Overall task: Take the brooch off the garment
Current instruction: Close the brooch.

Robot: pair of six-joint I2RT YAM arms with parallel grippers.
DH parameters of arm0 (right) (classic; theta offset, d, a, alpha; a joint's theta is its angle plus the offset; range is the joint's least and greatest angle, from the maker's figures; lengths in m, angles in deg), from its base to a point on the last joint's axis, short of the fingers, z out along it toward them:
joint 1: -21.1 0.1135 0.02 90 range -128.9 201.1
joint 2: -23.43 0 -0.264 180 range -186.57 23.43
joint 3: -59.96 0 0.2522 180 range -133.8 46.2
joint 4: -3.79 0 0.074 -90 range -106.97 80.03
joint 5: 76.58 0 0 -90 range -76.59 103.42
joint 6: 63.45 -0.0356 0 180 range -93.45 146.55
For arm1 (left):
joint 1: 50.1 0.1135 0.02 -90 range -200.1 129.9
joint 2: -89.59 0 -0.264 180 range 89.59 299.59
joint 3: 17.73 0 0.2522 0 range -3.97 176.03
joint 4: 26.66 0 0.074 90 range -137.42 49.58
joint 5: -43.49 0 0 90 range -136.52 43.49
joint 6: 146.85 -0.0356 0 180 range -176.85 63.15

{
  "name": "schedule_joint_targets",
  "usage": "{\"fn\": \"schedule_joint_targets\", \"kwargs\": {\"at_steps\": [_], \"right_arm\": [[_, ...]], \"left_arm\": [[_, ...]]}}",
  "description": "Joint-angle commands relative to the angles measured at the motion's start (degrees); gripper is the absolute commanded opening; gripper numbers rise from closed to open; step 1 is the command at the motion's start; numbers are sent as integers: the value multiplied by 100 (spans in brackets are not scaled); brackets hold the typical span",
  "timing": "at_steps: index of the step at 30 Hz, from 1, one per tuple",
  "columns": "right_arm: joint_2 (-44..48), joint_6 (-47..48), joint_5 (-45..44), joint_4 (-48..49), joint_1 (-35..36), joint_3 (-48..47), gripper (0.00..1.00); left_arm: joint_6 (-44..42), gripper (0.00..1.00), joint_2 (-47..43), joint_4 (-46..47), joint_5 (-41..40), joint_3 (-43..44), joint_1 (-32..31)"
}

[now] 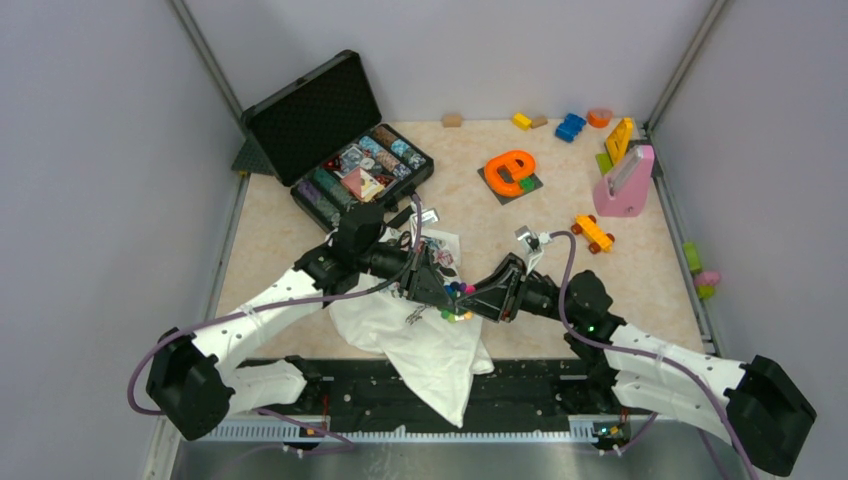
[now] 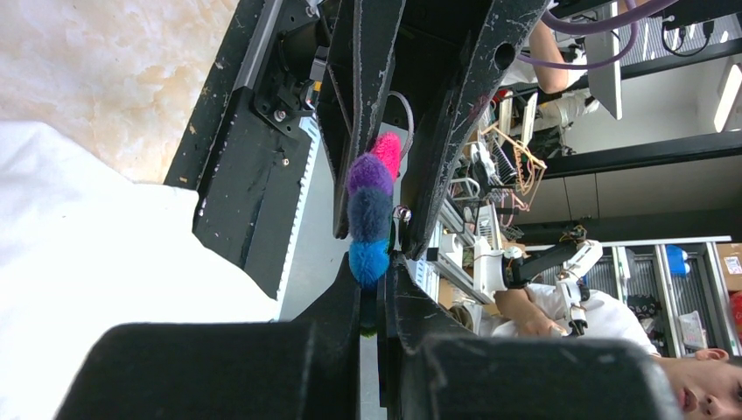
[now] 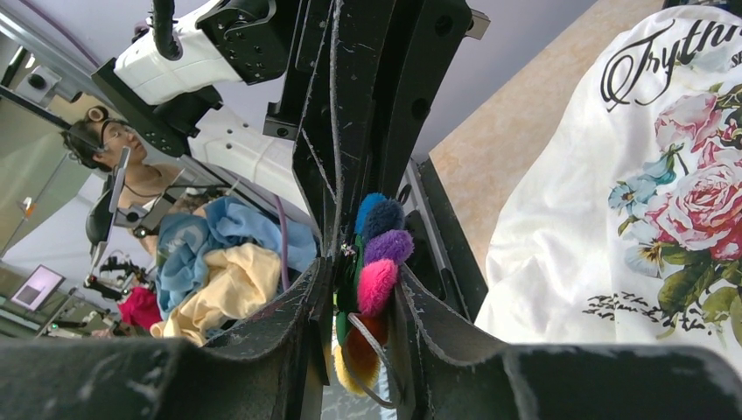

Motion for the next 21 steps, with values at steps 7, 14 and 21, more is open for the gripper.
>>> {"fn": "schedule_joint_targets", "kwargs": {"at_steps": [7,14,21], "right_arm": [[-20,37,-72,-115,-27,-128,21],[71,-8,-91,-74,-59,-69,20],[47,-3,-62,-127,-58,-101,17]], "left_arm": [[28,0,-95,363,34,335,-131],[5,0,-105,315,-5,344,-130],[16,0,-100,313,-10,343,-130]]}}
